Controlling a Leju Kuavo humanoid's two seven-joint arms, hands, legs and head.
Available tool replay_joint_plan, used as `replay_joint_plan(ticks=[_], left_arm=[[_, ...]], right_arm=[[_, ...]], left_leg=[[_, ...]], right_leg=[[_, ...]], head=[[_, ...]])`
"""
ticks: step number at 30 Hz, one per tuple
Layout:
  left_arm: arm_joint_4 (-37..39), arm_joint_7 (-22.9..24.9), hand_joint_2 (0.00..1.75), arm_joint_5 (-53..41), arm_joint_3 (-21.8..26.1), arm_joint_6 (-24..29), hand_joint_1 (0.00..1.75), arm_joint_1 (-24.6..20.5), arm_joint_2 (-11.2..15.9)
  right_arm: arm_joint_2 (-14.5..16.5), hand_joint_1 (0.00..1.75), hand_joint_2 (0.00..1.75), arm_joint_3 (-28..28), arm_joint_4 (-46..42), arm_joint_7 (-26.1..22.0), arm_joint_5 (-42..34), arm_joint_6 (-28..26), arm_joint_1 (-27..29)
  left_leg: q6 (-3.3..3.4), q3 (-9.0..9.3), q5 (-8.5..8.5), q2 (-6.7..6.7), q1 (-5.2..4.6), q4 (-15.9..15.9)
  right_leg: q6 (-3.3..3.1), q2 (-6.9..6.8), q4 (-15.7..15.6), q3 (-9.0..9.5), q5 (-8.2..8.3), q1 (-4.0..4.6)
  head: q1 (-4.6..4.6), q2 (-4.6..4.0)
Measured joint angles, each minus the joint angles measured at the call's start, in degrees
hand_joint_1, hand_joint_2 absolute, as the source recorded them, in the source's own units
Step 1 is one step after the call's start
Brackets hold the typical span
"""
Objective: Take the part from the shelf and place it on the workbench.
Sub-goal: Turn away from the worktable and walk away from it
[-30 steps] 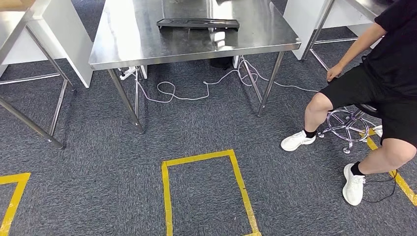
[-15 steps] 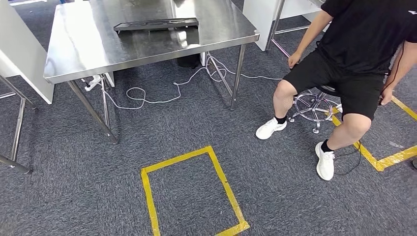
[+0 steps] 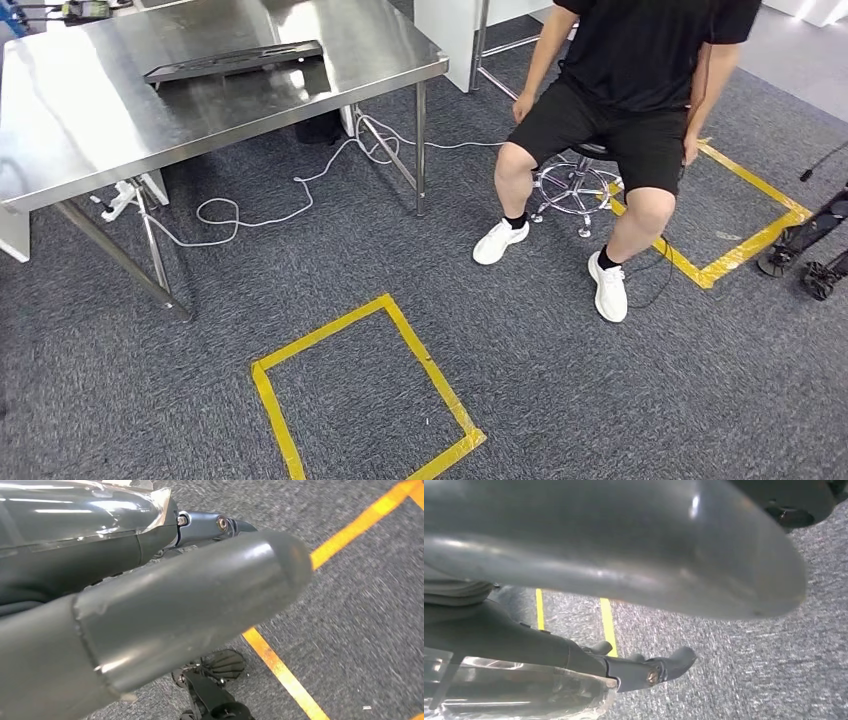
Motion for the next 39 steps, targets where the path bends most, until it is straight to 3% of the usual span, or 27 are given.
replay_joint_plan(ticks=[1, 3, 5, 7, 8, 9, 10, 12, 14, 16, 17, 19, 21, 23, 24, 25, 27, 29, 31, 32, 34, 36, 37, 38, 39], left_arm=[[0.01, -0.01, 0.00, 0.04, 0.01, 0.14, 0.00, -0.10, -0.03], [0.02, -0.08, 0.00, 0.25, 0.09, 0.51, 0.00, -0.26, -0.15], [0.09, -0.13, 0.00, 0.57, 0.40, 0.83, 0.00, -0.09, -0.28], [0.19, -0.13, 0.00, 0.71, 0.85, 1.02, 0.00, 0.32, -0.35], [0.21, -0.14, 0.00, 0.68, 0.99, 1.03, 0.00, 0.48, -0.37], [0.23, -0.15, 0.00, 0.66, 1.07, 1.00, 0.00, 0.57, -0.39], [0.25, -0.16, 0.00, 0.64, 1.11, 0.98, 0.00, 0.60, -0.40], [0.26, -0.13, 0.00, 0.64, 1.29, 1.01, 0.00, 0.61, -0.41], [0.29, 0.16, 0.00, 0.66, 1.44, 1.26, 0.00, 0.57, -0.41], [0.31, 0.73, 0.00, 0.67, 1.48, 1.64, 0.00, 0.44, -0.43], [0.31, 1.03, 0.00, 0.68, 1.52, 1.79, 0.00, 0.34, -0.44], [0.30, 1.56, 0.00, 0.74, 1.70, 1.99, 0.00, 0.28, -0.45], [0.30, 2.30, 0.00, 0.95, 2.09, 2.11, 0.00, 0.48, -0.42], [0.31, 3.07, 0.00, 0.99, 2.48, 2.21, 0.00, 0.64, -0.38], [0.31, 3.35, 0.00, 0.87, 2.58, 2.24, 0.00, 0.65, -0.37], [0.31, 3.56, 0.00, 0.69, 2.61, 2.23, 0.00, 0.63, -0.36], [0.31, 3.85, 0.00, 0.35, 2.62, 2.17, 0.00, 0.62, -0.26], [0.29, 4.03, 0.00, 0.20, 2.62, 2.05, 0.00, 0.62, -0.03], [0.28, 4.11, 0.00, 0.19, 2.63, 1.87, 0.00, 0.49, 0.25], [0.28, 4.12, 0.00, 0.19, 2.64, 1.75, 0.00, 0.39, 0.43], [0.27, 4.07, 0.00, 0.26, 2.70, 1.56, 0.00, 0.35, 0.82], [0.27, 4.02, 0.00, 0.66, 2.95, 1.58, 0.00, 0.70, 1.29], [0.27, 4.00, 0.00, 1.01, 3.20, 1.73, 0.00, 0.95, 1.51], [0.27, 4.01, 0.00, 1.36, 3.54, 1.93, 0.00, 1.18, 1.63], [0.27, 4.04, 0.00, 1.66, 3.87, 2.24, 0.00, 1.34, 1.71]], right_arm=[[0.01, 0.00, 0.00, 0.00, 0.01, 0.20, 0.13, 0.02, 0.11], [0.03, 0.00, 0.00, 0.00, 0.03, 0.73, 0.44, 0.10, 0.28], [0.17, 0.00, 0.00, 0.01, 0.05, 1.05, 0.72, 0.19, 0.31], [0.48, 0.00, 0.00, 0.02, 0.07, 1.14, 0.89, 0.23, 0.33], [0.67, 0.00, 0.00, 0.02, 0.08, 1.14, 0.93, 0.22, 0.43], [0.87, 0.00, 0.00, 0.02, 0.09, 1.14, 0.97, 0.17, 0.57], [1.10, 0.00, 0.00, 0.01, 0.11, 1.16, 1.01, 0.11, 0.69], [1.59, 0.00, 0.00, 0.02, 0.13, 1.32, 1.31, -0.07, 0.69], [2.08, 0.00, 0.00, 0.08, 0.13, 1.70, 1.94, -0.20, 0.40], [2.51, 0.00, 0.00, 0.20, 0.14, 2.15, 2.72, -0.34, 0.32], [2.71, 0.00, 0.00, 0.25, 0.16, 2.33, 3.07, -0.43, 0.35], [3.04, 0.00, 0.00, 0.45, 0.21, 2.72, 3.86, -0.59, 0.28], [3.40, 0.00, 0.00, 1.04, 0.21, 3.47, 4.96, -0.57, 0.05], [3.78, 0.00, 0.00, 1.74, 0.21, 4.66, 5.93, -0.36, -0.03], [3.97, 0.00, 0.00, 2.01, 0.22, 5.27, 6.20, -0.26, 0.01], [4.14, 0.00, 0.00, 2.23, 0.22, 5.74, 6.37, -0.22, 0.05], [4.49, 0.00, 0.00, 2.67, 0.22, 6.31, 6.61, -0.20, -0.04], [4.87, 0.00, 0.00, 2.98, 0.21, 6.64, 6.74, -0.20, -0.28], [5.38, 0.00, 0.00, 3.08, 0.24, 7.02, 6.79, -0.20, -0.32], [5.72, 0.00, 0.00, 3.11, 0.26, 7.25, 6.85, -0.20, -0.27], [6.27, 0.00, 0.00, 3.26, 0.30, 7.69, 7.17, -0.20, -0.22], [6.80, 0.00, 0.00, 3.60, 0.30, 7.92, 7.77, -0.21, -0.21], [7.06, 0.00, 0.00, 3.86, 0.30, 7.91, 8.13, -0.22, -0.17], [7.25, 0.00, 0.00, 4.12, 0.30, 7.85, 8.49, -0.22, -0.08], [7.42, 0.00, 0.00, 4.35, 0.31, 7.77, 8.81, -0.22, 0.05]], left_leg=[[-0.36, 0.09, -0.09, 0.35, 0.13, 0.00], [-1.07, -0.33, -1.63, -1.63, 0.61, 1.54], [-1.35, -2.74, -5.64, -5.33, 0.92, 7.47], [-1.30, -5.99, -9.21, -6.92, 0.96, 14.96], [-1.28, -6.73, -9.48, -7.11, 0.98, 16.72], [-1.24, -6.42, -8.55, -7.23, 1.03, 16.25], [-1.20, -5.11, -6.71, -7.49, 1.14, 13.66], [-1.13, -1.44, -3.10, -9.68, 1.51, 6.07], [-0.96, 0.21, -2.07, -11.62, 1.56, 2.19], [-0.28, 0.16, -2.01, -10.97, 1.18, 1.87], [0.26, 0.17, -1.70, -10.22, 1.10, 1.60], [1.31, 0.14, -1.11, -8.62, 1.10, 1.01], [1.75, -0.05, -0.97, -6.79, 0.91, 0.87], [1.79, -0.24, -0.97, -4.96, 0.69, 0.89], [1.78, -0.29, -0.97, -4.18, 0.64, 0.90], [1.74, -0.26, -0.99, -3.47, 0.62, 0.90], [1.44, -0.04, -1.12, -2.14, 0.47, 0.95], [0.81, 0.31, -1.35, -1.03, 0.19, 0.99], [0.10, 0.73, -1.49, 0.05, 0.13, 0.86], [-0.32, 0.85, -1.70, -0.03, 0.31, 0.98], [-0.91, 0.13, -3.63, -2.28, 0.69, 3.19], [-1.11, -2.74, -7.67, -5.63, 0.85, 9.79], [-1.16, -4.57, -9.53, -6.57, 0.86, 13.79], [-1.23, -5.95, -10.42, -7.01, 0.87, 16.63], [-1.29, -6.54, -10.19, -7.19, 0.93, 17.70]], right_leg=[[-0.47, 0.68, 0.00, -0.09, 0.13, -0.19], [-1.46, 1.85, -0.13, -0.04, 0.43, -0.72], [-2.41, 3.03, -0.22, -0.11, 0.81, -0.97], [-2.88, 4.48, -0.18, -0.48, 1.04, -0.60], [-2.95, 5.28, -0.12, -0.56, 1.10, -0.48], [-2.92, 6.10, -0.04, -0.57, 1.12, -0.42], [-2.89, 6.91, 0.12, -0.55, 1.13, -0.42], [-2.69, 8.45, 0.72, -0.78, 1.09, -0.26], [-2.05, 9.80, 1.22, -1.50, 1.21, -0.06], [-1.08, 11.04, 1.09, -2.33, 1.69, -0.09], [-0.74, 10.73, 1.22, -2.74, 1.77, -0.10], [-0.68, 7.94, 3.91, -4.51, 0.30, 0.09], [-1.06, 5.05, 10.91, -7.96, -3.21, 0.03], [-0.80, 4.48, 16.91, -10.56, -5.44, -0.18], [-0.39, 4.31, 17.07, -10.26, -5.32, -0.26], [0.10, 3.95, 14.78, -8.67, -4.41, -0.31], [0.66, 1.70, 6.53, -3.63, -1.86, -0.24], [0.25, -0.29, 1.40, -0.72, -0.30, 0.22], [-0.55, 0.26, 0.88, -0.89, 0.08, 0.66], [-1.00, 0.99, 0.81, -0.94, 0.23, 0.27], [-1.95, 2.22, 0.55, -0.84, 0.61, -0.39], [-2.77, 3.44, 0.50, -0.93, 0.92, -0.51], [-3.02, 4.17, 0.51, -1.05, 1.01, -0.41], [-3.07, 4.98, 0.53, -1.11, 1.05, -0.33], [-3.06, 5.79, 0.56, -1.10, 1.06, -0.30]], head=[[-0.12, 0.00], [-0.26, 0.00], [-0.40, 0.00], [-0.39, 0.00], [-0.39, 0.00], [-0.38, 0.00], [-0.39, 0.00], [-0.38, 0.00], [-0.36, 0.00], [-0.35, 0.00], [-0.36, 0.00], [-0.16, 0.00], [0.05, 0.00], [0.09, 0.00], [0.10, 0.00], [0.11, 0.00], [0.14, 0.01], [0.05, 0.01], [-0.05, 0.00], [-0.12, 0.00], [-0.32, 0.00], [-0.56, 0.00], [-0.59, 0.00], [-0.61, 0.00], [-0.65, 0.00]])
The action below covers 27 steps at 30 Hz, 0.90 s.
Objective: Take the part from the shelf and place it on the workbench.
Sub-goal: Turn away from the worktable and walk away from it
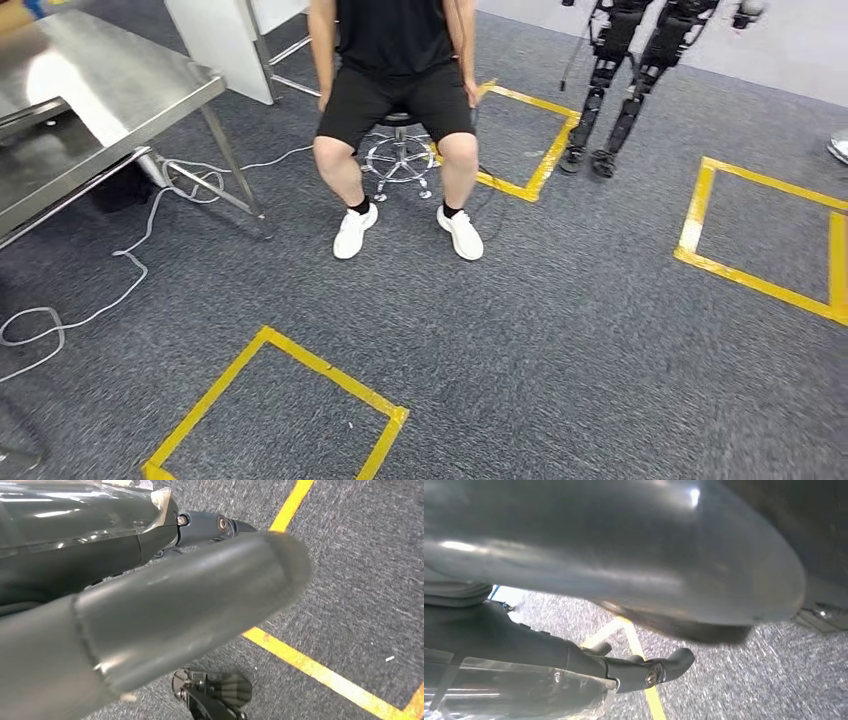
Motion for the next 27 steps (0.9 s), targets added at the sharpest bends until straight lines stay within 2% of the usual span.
replay_joint_plan(ticks=[1, 2, 4, 5, 6, 8, 9, 10, 12, 14, 15, 16, 17, 18, 19, 20, 21, 22, 23, 24, 25, 27], left_arm=[[0.00, 0.05, 0.00, 0.28, 0.26, 0.44, 0.00, 0.08, 0.02], [0.00, 0.13, 0.00, 0.52, 0.43, 1.00, 0.00, 0.11, 0.02], [0.04, 0.39, 0.00, 0.94, 0.86, 2.71, 0.00, 0.29, -0.47], [0.06, 0.65, 0.00, 1.11, 1.25, 3.71, 0.00, 0.44, -0.94], [0.08, 0.98, 0.00, 1.16, 1.64, 4.54, 0.00, 0.58, -1.51], [0.08, 1.80, 0.00, 0.32, 2.03, 5.10, 0.00, 0.53, -2.56], [0.08, 2.20, 0.00, -0.75, 1.90, 4.75, 0.00, 0.38, -3.08], [0.08, 2.60, 0.00, -2.12, 1.63, 4.25, 0.00, 0.23, -3.63], [0.09, 3.27, 0.00, -5.26, 0.64, 2.97, 0.00, 0.05, -4.57], [0.10, 3.87, 0.00, -8.46, -1.02, 1.73, 0.00, -0.20, -5.23], [0.11, 4.16, 0.00, -9.69, -1.96, 1.21, 0.00, -0.44, -5.52], [0.11, 4.47, 0.00, -10.49, -2.84, 0.71, 0.00, -0.76, -5.78], [0.11, 4.87, 0.00, -10.87, -3.55, 0.09, 0.00, -1.13, -5.99], [0.10, 5.46, 0.00, -11.01, -4.08, -0.70, 0.00, -1.53, -6.14], [0.07, 6.18, 0.00, -11.10, -4.47, -1.54, 0.00, -1.88, -6.20], [0.04, 6.90, 0.00, -11.14, -4.80, -2.25, 0.00, -2.21, -6.21], [0.01, 7.53, 0.00, -11.16, -5.10, -2.75, 0.00, -2.53, -6.19], [-0.01, 7.92, 0.00, -11.16, -5.35, -3.03, 0.00, -2.85, -6.17], [-0.02, 8.12, 0.00, -11.17, -5.57, -3.18, 0.00, -3.23, -6.18], [-0.03, 8.25, 0.00, -11.18, -5.74, -3.29, 0.00, -3.60, -6.18], [-0.04, 8.29, 0.00, -11.13, -5.83, -3.44, 0.00, -3.87, -6.16], [-0.05, 8.61, 0.00, -10.50, -5.92, -3.87, 0.00, -4.07, -6.01]], right_arm=[[0.11, 0.00, 0.00, 0.19, 0.01, -0.13, 0.29, 0.00, 0.15], [0.19, 0.00, 0.00, 0.36, 0.02, -0.32, 0.53, 0.02, 0.26], [0.23, 0.00, 0.00, 0.69, 0.05, -0.85, 0.77, 0.38, 0.24], [0.11, 0.00, 0.00, 0.85, 0.05, -1.11, 0.65, 0.81, 0.11], [-0.11, 0.00, 0.00, 0.95, 0.06, -1.27, 0.30, 1.37, 0.00], [-0.81, 0.00, 0.00, 0.92, 0.07, -1.29, -0.96, 2.31, -0.14], [-1.21, 0.00, 0.00, 0.73, 0.07, -1.05, -1.72, 2.60, -0.25], [-1.68, 0.00, 0.00, 0.42, 0.07, -0.68, -2.45, 2.78, -0.55], [-2.56, 0.00, 0.00, -0.49, 0.07, -0.26, -4.20, 2.93, -1.39], [-3.34, 0.00, 0.00, -1.89, 0.06, -1.17, -6.54, 2.55, -1.68], [-3.71, 0.00, 0.00, -2.80, 0.06, -1.78, -7.60, 2.25, -1.49], [-3.94, 0.00, 0.00, -3.69, 0.06, -2.22, -8.42, 1.93, -1.25], [-4.14, 0.00, 0.00, -4.51, 0.07, -2.40, -8.95, 1.61, -0.96], [-4.24, 0.00, 0.00, -5.21, 0.07, -2.48, -9.31, 1.26, -0.64], [-4.20, 0.00, 0.00, -5.74, 0.08, -2.50, -9.54, 0.89, -0.43], [-4.05, 0.00, 0.00, -6.17, 0.08, -2.52, -9.65, 0.54, -0.31], [-3.81, 0.00, 0.00, -6.52, 0.08, -2.54, -9.69, 0.32, -0.24], [-3.57, 0.00, 0.00, -6.81, 0.08, -2.56, -9.69, 0.18, -0.18], [-3.37, 0.00, 0.00, -7.09, 0.08, -2.57, -9.69, 0.13, -0.10], [-3.20, 0.00, 0.00, -7.33, 0.09, -2.62, -9.67, 0.13, 0.05], [-3.08, 0.00, 0.00, -7.48, 0.09, -2.78, -9.49, 0.13, 0.16], [-2.94, 0.00, 0.00, -7.56, 0.10, -3.39, -8.49, 0.13, 0.23]], left_leg=[[-0.05, 0.33, 1.26, -0.10, 0.14, -0.96], [-0.12, 1.57, 3.31, -0.50, 0.38, -3.85], [-0.26, 4.29, 6.92, -2.88, 0.97, -10.82], [-0.24, 5.10, 7.88, -3.81, 1.08, -13.18], [-0.09, 5.36, 8.13, -4.29, 0.99, -14.29], [0.74, 5.41, 8.37, -3.13, 0.53, -14.74], [1.26, 5.44, 8.58, -2.53, 0.36, -14.96], [1.80, 5.45, 8.84, -1.80, 0.28, -15.19], [2.52, 5.37, 9.11, -0.08, 0.15, -15.44], [2.80, 5.26, 9.10, 1.79, -0.01, -15.43], [2.83, 5.23, 9.07, 2.59, -0.06, -15.42], [2.81, 5.26, 9.04, 3.25, -0.06, -15.41], [2.74, 5.35, 8.99, 3.83, -0.04, -15.41], [2.58, 5.49, 8.90, 4.34, -0.05, -15.38], [2.27, 5.65, 8.69, 4.92, -0.18, -15.30], [1.88, 5.85, 8.48, 5.54, -0.35, -15.28], [1.49, 6.09, 8.29, 6.23, -0.53, -15.32], [1.13, 6.34, 8.16, 7.00, -0.61, -15.44], [0.82, 6.63, 8.11, 7.75, -0.53, -15.64], [0.49, 6.82, 7.82, 7.66, -0.30, -15.52], [0.23, 6.65, 6.97, 6.61, -0.07, -14.65], [-0.05, 4.61, 3.48, 2.82, 0.24, -9.46]], right_leg=[[0.03, 0.79, 0.05, 0.06, 0.00, -0.02], [0.06, 1.57, 0.17, 0.13, 0.00, -0.05], [0.38, 3.08, 0.88, -0.20, -0.16, 0.15], [0.75, 3.80, 1.27, -0.57, -0.20, 0.28], [1.20, 4.45, 1.54, -1.11, -0.22, 0.42], [2.22, 5.45, 1.65, -1.95, -0.05, 0.46], [2.55, 4.75, 2.11, -2.40, -0.24, 0.42], [2.68, 3.43, 3.46, -3.15, -0.91, 0.44], [2.36, 0.15, 9.35, -6.16, -3.76, 0.46], [2.27, -0.93, 16.47, -9.63, -6.51, 0.41], [2.55, -1.14, 18.05, -10.24, -6.85, 0.30], [2.99, -1.42, 17.45, -9.70, -6.36, 0.14], [3.50, -2.00, 14.62, -8.03, -5.21, -0.02], [3.92, -3.39, 10.44, -5.64, -3.83, -0.16], [4.08, -5.26, 6.51, -3.42, -2.56, -0.10], [3.92, -6.65, 3.65, -1.87, -1.62, 0.03], [3.57, -7.52, 2.13, -1.12, -1.08, 0.19], [3.14, -7.32, 1.82, -1.16, -0.82, 0.42], [2.69, -6.35, 1.75, -1.29, -0.68, 0.43], [2.31, -5.55, 1.63, -1.31, -0.53, 0.22], [1.81, -4.78, 1.51, -1.30, -0.36, 0.02], [0.76, -3.34, 1.33, -1.25, -0.06, -0.29]], head=[[-0.03, 0.00], [-0.07, 0.00], [-0.16, 0.00], [-0.16, 0.00], [-0.19, 0.00], [-0.14, 0.00], [-0.13, 0.00], [-0.02, 0.00], [0.23, 0.00], [0.37, 0.00], [0.38, 0.00], [0.40, 0.00], [0.42, 0.00], [0.50, 0.00], [0.69, 0.00], [0.83, 0.00], [0.91, 0.00], [0.93, 0.00], [0.84, 0.00], [0.75, 0.00], [0.65, 0.00], [0.43, 0.00]])
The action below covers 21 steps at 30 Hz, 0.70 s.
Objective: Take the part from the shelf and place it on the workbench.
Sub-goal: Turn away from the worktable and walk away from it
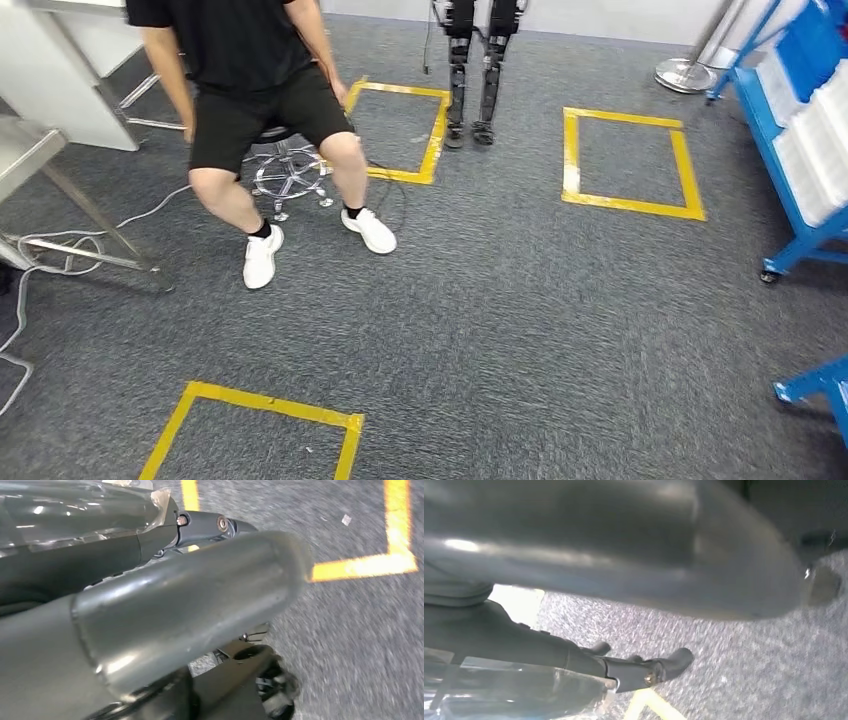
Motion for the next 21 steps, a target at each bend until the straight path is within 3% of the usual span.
replay_joint_plan(ticks=[2, 3, 4, 6, 7, 8, 10, 12, 14, 16, 18, 19, 20, 21], left_arm=[[0.00, 0.57, 0.00, 1.90, 0.37, -0.41, 0.00, 0.34, 0.51], [0.01, 0.80, 0.00, 3.10, 0.82, -0.54, 0.00, 0.65, 0.91], [0.01, 0.88, 0.00, 4.21, 1.39, -0.60, 0.00, 1.01, 1.33], [0.01, 0.88, 0.00, 5.57, 2.56, -0.67, 0.00, 1.69, 2.08], [0.01, 0.89, 0.00, 5.87, 3.03, -0.69, 0.00, 1.98, 2.36], [0.01, 0.90, 0.00, 6.03, 3.43, -0.67, 0.00, 2.19, 2.57], [-0.01, 0.95, 0.00, 6.12, 3.99, -0.61, 0.00, 2.37, 2.80], [-0.02, 1.03, 0.00, 6.12, 4.35, -0.57, 0.00, 2.35, 2.83], [-0.02, 1.09, 0.00, 6.12, 4.61, -0.56, 0.00, 2.36, 2.79], [-0.02, 1.14, 0.00, 6.12, 4.78, -0.56, 0.00, 2.51, 2.80], [-0.02, 1.20, 0.00, 6.12, 4.88, -0.56, 0.00, 2.67, 2.87], [-0.02, 1.21, 0.00, 6.12, 4.91, -0.56, 0.00, 2.68, 2.91], [-0.02, 1.22, 0.00, 6.12, 4.92, -0.56, 0.00, 2.69, 2.93], [-0.02, 1.23, 0.00, 6.12, 4.92, -0.56, 0.00, 2.68, 2.95]], right_arm=[[0.15, 0.00, 0.00, 0.40, 0.00, -0.42, 2.31, 0.11, -0.18], [0.27, 0.00, 0.00, 0.86, 0.00, -0.26, 3.68, 0.27, -0.34], [0.44, 0.00, 0.00, 1.43, 0.00, 0.18, 4.94, 0.59, -0.54], [0.73, 0.00, 0.00, 2.54, -0.02, 1.39, 6.55, 1.39, -1.07], [0.85, 0.00, 0.00, 2.96, -0.03, 1.87, 6.95, 1.80, -1.41], [0.92, 0.00, 0.00, 3.31, -0.04, 2.20, 7.20, 2.05, -1.81], [0.96, 0.00, 0.00, 3.80, -0.06, 2.47, 7.42, 2.28, -2.43], [0.94, 0.00, 0.00, 4.15, -0.07, 2.53, 7.48, 2.28, -2.64], [0.94, 0.00, 0.00, 4.43, -0.09, 2.55, 7.52, 2.28, -2.75], [0.95, 0.00, 0.00, 4.61, -0.11, 2.57, 7.55, 2.27, -2.90], [0.97, 0.00, 0.00, 4.73, -0.13, 2.57, 7.56, 2.28, -2.96], [0.97, 0.00, 0.00, 4.78, -0.13, 2.57, 7.56, 2.28, -2.94], [0.96, 0.00, 0.00, 4.82, -0.13, 2.57, 7.56, 2.28, -2.88], [0.96, 0.00, 0.00, 4.85, -0.13, 2.57, 7.56, 2.28, -2.84]], left_leg=[[0.05, -3.50, -3.48, -2.28, 0.01, 7.47], [0.08, -4.69, -3.91, -2.64, 0.01, 9.69], [0.16, -4.98, -3.13, -2.82, 0.01, 9.85], [0.52, -2.85, 1.06, -3.81, 0.02, 4.24], [0.75, -1.35, 3.08, -5.24, 0.03, 0.42], [0.92, -0.24, 4.46, -6.40, 0.04, -2.57], [1.26, 0.45, 5.18, -7.56, -0.24, -4.91], [1.90, 0.49, 5.52, -6.43, -0.49, -5.30], [2.79, 0.74, 6.06, -5.08, -0.47, -6.03], [3.33, 0.85, 6.29, -3.42, -0.59, -6.42], [3.43, 0.75, 6.25, -1.81, -0.76, -6.40], [3.42, 0.71, 6.23, -1.05, -0.81, -6.39], [3.38, 0.70, 6.19, -0.36, -0.82, -6.39], [3.30, 0.73, 6.14, 0.31, -0.82, -6.38]], right_leg=[[-0.59, 1.68, 0.01, -0.13, 0.10, 0.34], [-0.66, 2.63, 0.02, -0.12, 0.13, 0.52], [-0.67, 3.61, 0.05, -0.04, 0.12, 0.64], [-0.64, 5.39, 0.13, 0.21, 0.12, 0.73], [-0.57, 6.14, 0.29, 0.21, 0.11, 0.85], [-0.43, 6.78, 0.44, 0.10, 0.11, 0.97], [0.22, 7.82, 0.55, -0.51, 0.30, 1.06], [1.01, 8.48, 0.42, -1.13, 0.57, 0.89], [1.20, 6.34, 2.36, -2.36, -0.48, 0.98], [0.89, 3.29, 8.04, -5.25, -3.29, 0.98], [0.91, 2.31, 14.58, -8.54, -5.81, 0.79], [1.16, 2.10, 16.39, -9.38, -6.28, 0.68], [1.58, 1.92, 16.33, -9.21, -6.00, 0.58], [2.09, 1.60, 14.33, -7.98, -5.06, 0.46]], head=[[-0.07, 0.00], [-0.07, 0.00], [-0.06, 0.00], [-0.09, 0.00], [-0.08, 0.00], [-0.04, 0.00], [0.00, 0.00], [0.01, 0.00], [0.14, 0.00], [0.32, 0.00], [0.39, 0.00], [0.38, 0.00], [0.40, 0.00], [0.40, 0.00]])
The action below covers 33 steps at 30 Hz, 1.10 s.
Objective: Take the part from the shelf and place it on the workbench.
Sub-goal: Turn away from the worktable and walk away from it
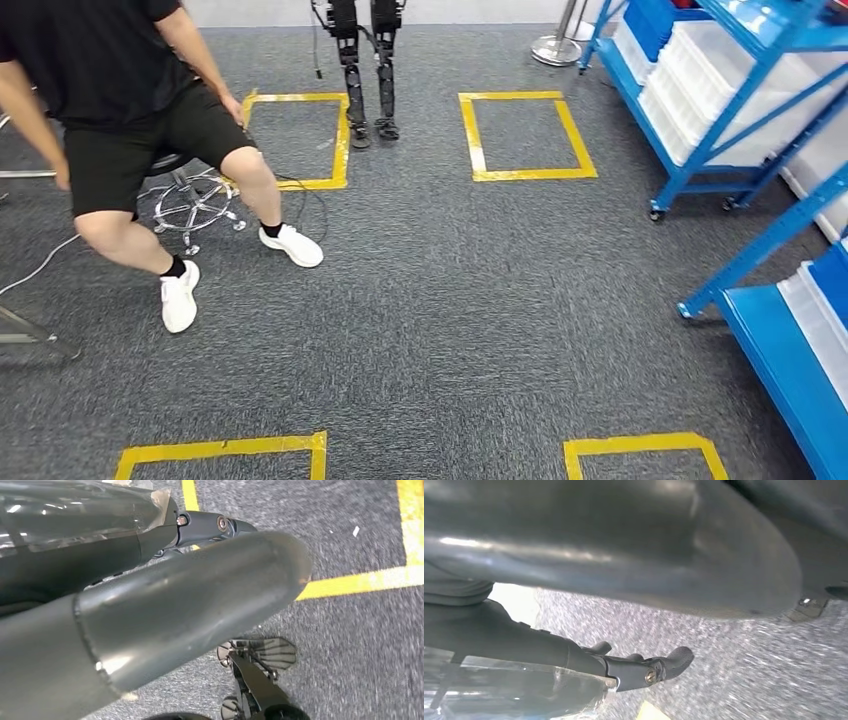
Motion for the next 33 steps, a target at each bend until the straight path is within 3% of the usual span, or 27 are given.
replay_joint_plan(ticks=[2, 4, 5, 6, 7, 9, 11, 13, 14, 15, 16, 18, 20, 22, 23, 25, 27, 29, 30, 31, 33], left_arm=[[-0.01, 0.00, 0.00, 0.00, 0.00, 0.00, 0.00, -0.01, 0.01], [-0.03, 0.00, 0.00, 0.00, 0.01, 0.00, 0.00, 0.01, 0.05], [-0.04, -0.01, 0.00, 0.00, 0.02, -0.01, 0.00, -0.01, 0.07], [-0.04, -0.05, 0.00, -0.02, 0.03, -0.01, 0.00, -0.07, 0.07], [-0.04, -0.15, 0.00, -0.08, 0.03, -0.02, 0.00, -0.17, 0.05], [-0.04, -0.46, 0.00, -0.40, 0.04, -0.02, 0.00, -0.35, 0.00], [-0.03, -0.64, 0.00, -1.00, 0.04, -0.02, 0.00, -0.35, -0.03], [-0.02, -0.65, 0.00, -1.67, 0.04, -0.02, 0.00, -0.26, -0.04], [-0.02, -0.64, 0.00, -2.01, 0.02, -0.02, 0.00, -0.25, -0.04], [-0.02, -0.64, 0.00, -2.34, -0.03, -0.02, 0.00, -0.26, -0.04], [-0.02, -0.63, 0.00, -2.68, -0.09, -0.02, 0.00, -0.29, -0.04], [-0.01, -1.02, 0.00, -3.09, -0.22, 0.03, 0.00, -0.29, -0.04], [0.02, -2.36, 0.00, -3.08, -0.26, -0.04, 0.00, -0.22, 0.02], [0.02, -4.12, 0.00, -2.72, -0.25, -1.00, 0.00, -0.13, 0.17], [0.02, -4.85, 0.00, -2.45, -0.25, -1.81, 0.00, -0.10, 0.23], [0.02, -5.90, 0.00, -2.05, -0.22, -3.38, 0.00, 0.11, 0.43], [0.02, -6.40, 0.00, -1.90, -0.17, -4.38, 0.00, 0.48, 0.69], [0.02, -6.61, 0.00, -1.96, -0.15, -4.93, 0.00, 0.64, 0.88], [0.02, -6.66, 0.00, -2.00, -0.15, -5.11, 0.00, 0.65, 0.94], [0.02, -6.68, 0.00, -2.04, -0.16, -5.24, 0.00, 0.65, 0.97], [0.02, -6.70, 0.00, -2.12, -0.17, -5.41, 0.00, 0.66, 1.06]], right_arm=[[-0.03, 0.00, 0.00, 0.02, -0.01, 0.00, 0.00, 0.00, -0.04], [-0.03, 0.00, 0.00, 0.03, -0.04, 0.00, 0.00, 0.00, -0.27], [-0.03, 0.00, 0.00, 0.04, -0.07, 0.00, -0.01, 0.01, -0.36], [-0.06, 0.00, 0.00, 0.04, -0.08, 0.00, -0.03, 0.03, -0.41], [-0.10, 0.00, 0.00, 0.04, -0.09, 0.00, -0.05, 0.08, -0.42], [-0.30, 0.00, 0.00, 0.04, -0.09, 0.02, -0.02, 0.29, -0.42], [-0.48, 0.00, 0.00, 0.04, -0.09, 0.05, 0.06, 0.50, -0.51], [-0.60, 0.00, 0.00, 0.04, -0.09, 0.07, -0.04, 0.56, -0.50], [-0.66, 0.00, 0.00, 0.03, -0.09, 0.04, -0.21, 0.54, -0.40], [-0.72, 0.00, 0.00, 0.01, -0.09, -0.04, -0.40, 0.46, -0.26], [-0.78, 0.00, 0.00, -0.04, -0.09, -0.18, -0.64, 0.31, -0.12], [-0.81, 0.00, 0.00, -0.27, -0.09, -1.06, -1.43, -0.20, 0.08], [-0.89, 0.00, 0.00, -0.92, -0.09, -2.65, -2.73, -0.83, 0.21], [-1.11, 0.00, 0.00, -1.88, -0.09, -3.95, -4.04, -1.17, 0.53], [-1.30, 0.00, 0.00, -2.38, -0.09, -4.28, -4.58, -1.20, 0.75], [-1.58, 0.00, 0.00, -3.39, -0.09, -4.72, -5.42, -1.19, 0.99], [-1.73, 0.00, 0.00, -4.27, -0.09, -5.08, -5.85, -1.19, 1.07], [-1.91, 0.00, 0.00, -4.88, -0.09, -5.27, -6.02, -1.20, 1.35], [-2.00, 0.00, 0.00, -5.13, -0.09, -5.28, -6.06, -1.19, 1.58], [-2.08, 0.00, 0.00, -5.36, -0.09, -5.29, -6.08, -1.20, 1.77], [-2.13, 0.00, 0.00, -5.71, -0.09, -5.33, -6.08, -1.20, 1.88]], left_leg=[[-0.37, 0.28, -0.22, 1.26, -0.07, 0.03], [-1.10, 0.72, -0.63, 2.34, -0.24, 0.06], [-1.48, 0.99, -0.82, 2.90, -0.31, 0.04], [-1.85, 1.26, -0.98, 3.49, -0.26, -0.04], [-2.23, 1.49, -1.16, 3.75, -0.08, -0.01], [-2.79, 1.10, -2.82, 1.83, 0.26, 1.74], [-2.95, -1.43, -6.69, -1.59, 0.44, 7.73], [-2.95, -4.62, -9.73, -2.97, 0.47, 14.55], [-2.95, -5.29, -9.69, -3.14, 0.50, 15.83], [-2.91, -4.94, -8.43, -3.25, 0.56, 14.90], [-2.86, -3.67, -6.36, -3.57, 0.68, 12.02], [-2.79, -0.55, -2.66, -6.06, 1.09, 4.81], [-2.65, 0.77, -1.57, -8.05, 1.14, 1.28], [-2.07, 0.83, -1.44, -7.24, 0.75, 0.83], [-1.62, 0.98, -1.16, -6.51, 0.64, 0.45], [-0.67, 1.28, -0.59, -4.88, 0.59, -0.39], [-0.23, 1.36, -0.48, -3.02, 0.34, -0.63], [-0.20, 1.32, -0.58, -1.26, 0.15, -0.62], [-0.28, 1.34, -0.65, -0.54, 0.15, -0.61], [-0.43, 1.43, -0.75, 0.11, 0.20, -0.60], [-1.06, 1.76, -1.17, 1.34, 0.16, -0.51]], right_leg=[[0.71, -2.34, -7.96, 4.57, 2.71, -0.19], [0.41, -4.78, -13.39, 7.71, 4.39, 0.19], [-0.02, -5.15, -14.01, 7.88, 4.62, 0.47], [-0.38, -4.53, -14.09, 7.76, 4.73, 0.76], [-0.86, -3.74, -14.19, 7.74, 4.84, 0.48], [-1.82, -2.38, -14.45, 7.89, 5.12, -0.03], [-2.80, -1.04, -14.54, 7.90, 5.33, -0.11], [-3.34, 0.57, -14.51, 7.79, 5.43, 0.27], [-3.38, 1.46, -14.49, 7.81, 5.47, 0.43], [-3.40, 2.33, -14.46, 7.90, 5.49, 0.51], [-3.38, 3.17, -14.41, 8.01, 5.50, 0.54], [-3.19, 4.68, -14.11, 7.92, 5.50, 0.71], [-2.49, 6.06, -13.91, 7.36, 5.73, 0.86], [-1.51, 7.39, -14.10, 6.68, 6.13, 0.82], [-1.17, 7.07, -13.91, 6.35, 6.10, 0.79], [-1.17, 4.35, -10.75, 4.46, 4.55, 0.97], [-1.58, 1.40, -3.67, 0.87, 1.60, 0.85], [-1.25, 0.62, 1.32, -1.57, 0.22, 0.42], [-0.76, 0.33, 0.85, -1.23, 0.70, 0.12], [-0.16, -0.15, -1.80, 0.28, 1.84, -0.21], [0.77, -2.48, -9.54, 4.71, 4.32, -0.56]], head=[[0.01, 0.00], [-0.06, 0.00], [-0.12, 0.00], [-0.16, 0.00], [-0.21, 0.00], [-0.43, 0.00], [-0.72, 0.00], [-0.76, 0.00], [-0.75, 0.00], [-0.75, 0.00], [-0.75, 0.00], [-0.75, 0.00], [-0.73, 0.01], [-0.69, 0.01], [-0.71, 0.01], [-0.39, 0.00], [-0.07, 0.00], [-0.05, 0.00], [-0.03, 0.00], [-0.01, 0.00], [0.08, 0.00]])
